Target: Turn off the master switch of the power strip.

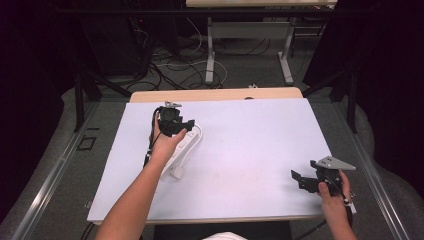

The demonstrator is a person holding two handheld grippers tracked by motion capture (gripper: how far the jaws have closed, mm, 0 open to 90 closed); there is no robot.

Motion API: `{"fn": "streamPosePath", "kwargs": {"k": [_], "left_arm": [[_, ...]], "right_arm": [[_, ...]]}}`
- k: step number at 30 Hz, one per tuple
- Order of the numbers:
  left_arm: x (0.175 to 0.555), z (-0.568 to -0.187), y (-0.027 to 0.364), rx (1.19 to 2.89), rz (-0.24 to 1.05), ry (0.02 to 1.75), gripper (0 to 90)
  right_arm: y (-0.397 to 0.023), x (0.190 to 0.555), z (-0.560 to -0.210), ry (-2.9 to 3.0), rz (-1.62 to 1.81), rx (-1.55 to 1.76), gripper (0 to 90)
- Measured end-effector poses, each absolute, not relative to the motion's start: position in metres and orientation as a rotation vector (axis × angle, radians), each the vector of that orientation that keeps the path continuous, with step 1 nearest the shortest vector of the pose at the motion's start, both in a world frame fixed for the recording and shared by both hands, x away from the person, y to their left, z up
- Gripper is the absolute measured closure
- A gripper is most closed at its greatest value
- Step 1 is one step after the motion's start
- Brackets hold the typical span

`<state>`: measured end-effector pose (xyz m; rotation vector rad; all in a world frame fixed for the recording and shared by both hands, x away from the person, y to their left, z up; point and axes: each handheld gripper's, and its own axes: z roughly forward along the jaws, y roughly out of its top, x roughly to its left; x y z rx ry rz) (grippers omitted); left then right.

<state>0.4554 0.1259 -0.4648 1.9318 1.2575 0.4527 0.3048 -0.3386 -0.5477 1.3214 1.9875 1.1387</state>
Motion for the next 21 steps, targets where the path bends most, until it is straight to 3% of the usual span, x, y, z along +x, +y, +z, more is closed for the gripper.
{"fn": "streamPosePath", "kwargs": {"k": [21], "left_arm": [[0.469, -0.477, 0.113, 1.987, 0.422, 1.292, 63.4]], "right_arm": [[-0.337, 0.305, -0.548, 1.994, 1.137, 1.324, 14.5]]}}
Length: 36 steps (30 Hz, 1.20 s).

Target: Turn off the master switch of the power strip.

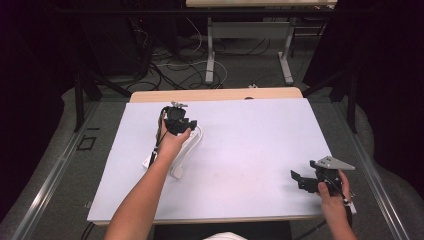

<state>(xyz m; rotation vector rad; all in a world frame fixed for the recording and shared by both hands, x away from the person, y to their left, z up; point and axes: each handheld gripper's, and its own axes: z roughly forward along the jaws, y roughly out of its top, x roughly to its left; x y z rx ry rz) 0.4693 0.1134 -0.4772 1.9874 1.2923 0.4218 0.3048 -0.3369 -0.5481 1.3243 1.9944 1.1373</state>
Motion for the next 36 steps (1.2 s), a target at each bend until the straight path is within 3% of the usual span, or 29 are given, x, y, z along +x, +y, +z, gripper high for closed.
{"fn": "streamPosePath", "kwargs": {"k": [11, 36], "left_arm": [[0.477, -0.486, 0.111, 2.015, 0.402, 1.315, 76.1], [0.492, -0.508, 0.111, 2.057, 0.387, 1.415, 90.0]], "right_arm": [[-0.334, 0.305, -0.548, 2.01, 1.143, 1.302, 14.4], [-0.334, 0.305, -0.548, 2.01, 1.145, 1.293, 14.4]]}}
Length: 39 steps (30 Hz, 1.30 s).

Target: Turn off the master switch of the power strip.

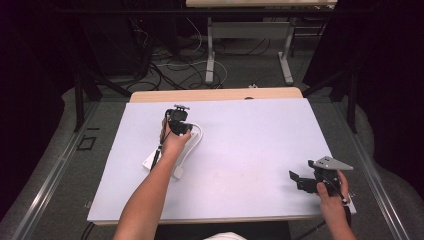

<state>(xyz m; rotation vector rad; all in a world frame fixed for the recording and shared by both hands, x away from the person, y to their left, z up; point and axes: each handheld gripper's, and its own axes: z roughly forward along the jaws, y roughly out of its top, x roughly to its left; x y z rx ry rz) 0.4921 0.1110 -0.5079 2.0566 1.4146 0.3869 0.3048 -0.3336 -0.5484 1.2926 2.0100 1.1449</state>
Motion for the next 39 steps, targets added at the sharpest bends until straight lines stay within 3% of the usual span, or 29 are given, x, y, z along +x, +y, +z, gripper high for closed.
{"fn": "streamPosePath", "kwargs": {"k": [39], "left_arm": [[0.498, -0.523, 0.105, 2.127, 0.399, 1.439, 90.0]], "right_arm": [[-0.338, 0.3, -0.549, 2.0, 1.147, 1.311, 14.4]]}}
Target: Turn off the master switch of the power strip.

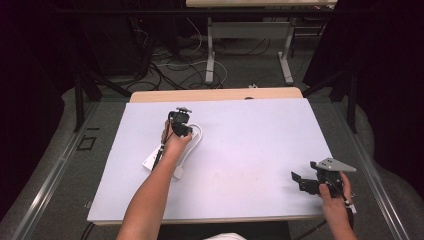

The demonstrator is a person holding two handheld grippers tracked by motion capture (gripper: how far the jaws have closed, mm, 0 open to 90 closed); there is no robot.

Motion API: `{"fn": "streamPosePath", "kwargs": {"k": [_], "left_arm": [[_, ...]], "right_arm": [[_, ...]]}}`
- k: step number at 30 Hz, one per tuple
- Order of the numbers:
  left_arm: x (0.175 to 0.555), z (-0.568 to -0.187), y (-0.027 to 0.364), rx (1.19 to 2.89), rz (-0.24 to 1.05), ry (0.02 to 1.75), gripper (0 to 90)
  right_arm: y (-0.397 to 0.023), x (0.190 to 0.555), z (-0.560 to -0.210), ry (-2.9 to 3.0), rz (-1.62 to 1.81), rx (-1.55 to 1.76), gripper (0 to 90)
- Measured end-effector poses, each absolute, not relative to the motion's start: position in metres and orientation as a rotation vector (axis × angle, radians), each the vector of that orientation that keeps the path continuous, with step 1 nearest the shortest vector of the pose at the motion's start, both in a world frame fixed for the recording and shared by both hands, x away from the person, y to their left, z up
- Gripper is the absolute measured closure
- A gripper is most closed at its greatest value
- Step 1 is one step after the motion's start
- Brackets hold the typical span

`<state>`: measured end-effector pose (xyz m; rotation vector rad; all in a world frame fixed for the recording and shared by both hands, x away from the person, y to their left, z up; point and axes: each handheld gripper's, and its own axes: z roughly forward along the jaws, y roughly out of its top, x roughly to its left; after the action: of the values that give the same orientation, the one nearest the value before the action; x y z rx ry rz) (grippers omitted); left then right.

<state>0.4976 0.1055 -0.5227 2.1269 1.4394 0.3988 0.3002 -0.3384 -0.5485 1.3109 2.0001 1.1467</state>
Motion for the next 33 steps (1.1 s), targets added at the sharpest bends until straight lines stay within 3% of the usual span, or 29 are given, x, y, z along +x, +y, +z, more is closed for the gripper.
{"fn": "streamPosePath", "kwargs": {"k": [11, 33], "left_arm": [[0.496, -0.523, 0.109, 2.026, 0.392, 1.484, 90.0], [0.495, -0.517, 0.118, 2.023, 0.402, 1.487, 90.0]], "right_arm": [[-0.341, 0.3, -0.548, 1.989, 1.139, 1.307, 14.4], [-0.34, 0.298, -0.547, 1.973, 1.146, 1.309, 14.4]]}}
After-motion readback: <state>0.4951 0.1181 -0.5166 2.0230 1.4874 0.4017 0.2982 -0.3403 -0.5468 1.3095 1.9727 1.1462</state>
